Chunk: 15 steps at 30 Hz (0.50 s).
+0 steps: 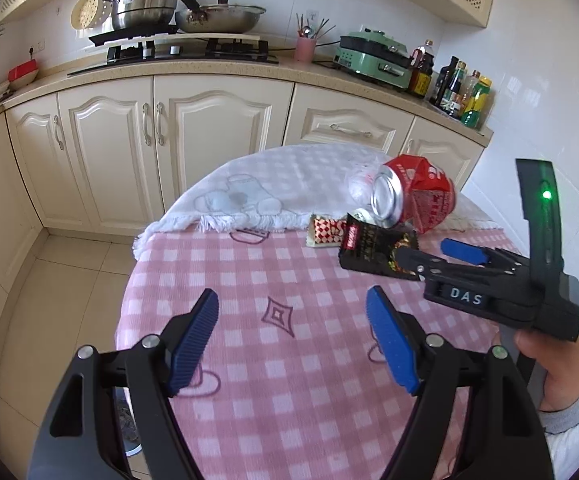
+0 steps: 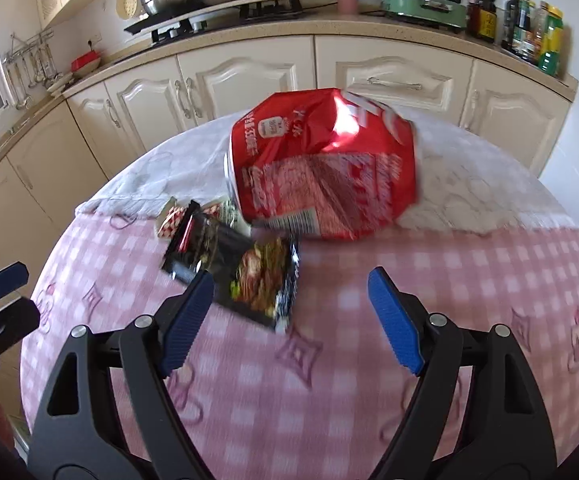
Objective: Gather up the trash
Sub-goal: 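Move both open tools back toward the table, then grasp the black snack wrapper with the right tool while the left tool grasps the red-white packet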
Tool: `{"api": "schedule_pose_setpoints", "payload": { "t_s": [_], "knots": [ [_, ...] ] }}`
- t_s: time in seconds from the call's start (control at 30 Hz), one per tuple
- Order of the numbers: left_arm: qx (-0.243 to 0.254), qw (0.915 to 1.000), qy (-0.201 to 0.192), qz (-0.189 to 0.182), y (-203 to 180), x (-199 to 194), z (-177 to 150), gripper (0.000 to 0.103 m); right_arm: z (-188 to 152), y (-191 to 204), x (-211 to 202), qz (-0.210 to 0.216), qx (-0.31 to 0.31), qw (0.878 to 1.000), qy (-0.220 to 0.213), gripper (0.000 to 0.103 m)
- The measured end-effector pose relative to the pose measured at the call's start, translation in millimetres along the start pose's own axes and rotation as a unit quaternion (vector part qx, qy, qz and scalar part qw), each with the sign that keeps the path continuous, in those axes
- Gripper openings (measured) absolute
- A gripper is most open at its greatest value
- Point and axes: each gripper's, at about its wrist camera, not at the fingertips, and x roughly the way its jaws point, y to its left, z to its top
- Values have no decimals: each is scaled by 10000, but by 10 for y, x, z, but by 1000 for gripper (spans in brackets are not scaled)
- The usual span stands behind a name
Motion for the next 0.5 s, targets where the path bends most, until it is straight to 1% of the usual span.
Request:
{"api": "schedule_pose_setpoints", "payload": {
  "t_s": [0.03,0.07,0.1,0.17,0.2,0.23,0.3,0.33,0.37,0.4,0.47,0.5],
  "knots": [
    [-38,10000,23,-14,7,33,21,75,19,6,31,50,10,10000,29,78],
    [-55,10000,33,-25,-2,49,36,74,32,13,68,137,6,9999,85,75],
    [-62,10000,49,-51,-7,76,49,74,44,24,79,173,-13,9998,125,60],
    [-7,10000,65,-49,-31,115,64,75,32,66,98,252,-148,9994,180,43],
    [7,10000,70,-44,-38,124,70,75,43,80,103,298,-201,9992,187,33],
    [9,10000,78,-58,-44,141,77,75,37,104,90,253,-275,9992,170,31],
    [-17,9999,94,-81,-57,167,92,75,13,117,38,249,-350,9991,75,18],
    [-17,9999,100,-85,-73,175,98,75,2,119,5,256,-372,9990,42,15],
    [8,9999,113,-82,-93,190,108,75,-27,131,-48,168,-438,9989,-35,11],
    [37,9999,121,-80,-123,202,111,75,-62,143,-116,33,-525,9985,-160,10],
    [126,9998,130,-93,-179,219,125,75,-103,118,-233,-66,-602,9976,-338,10],
    [158,9997,122,-105,-200,221,132,75,-141,105,-347,-173,-666,9963,-508,10]
  ]
}}
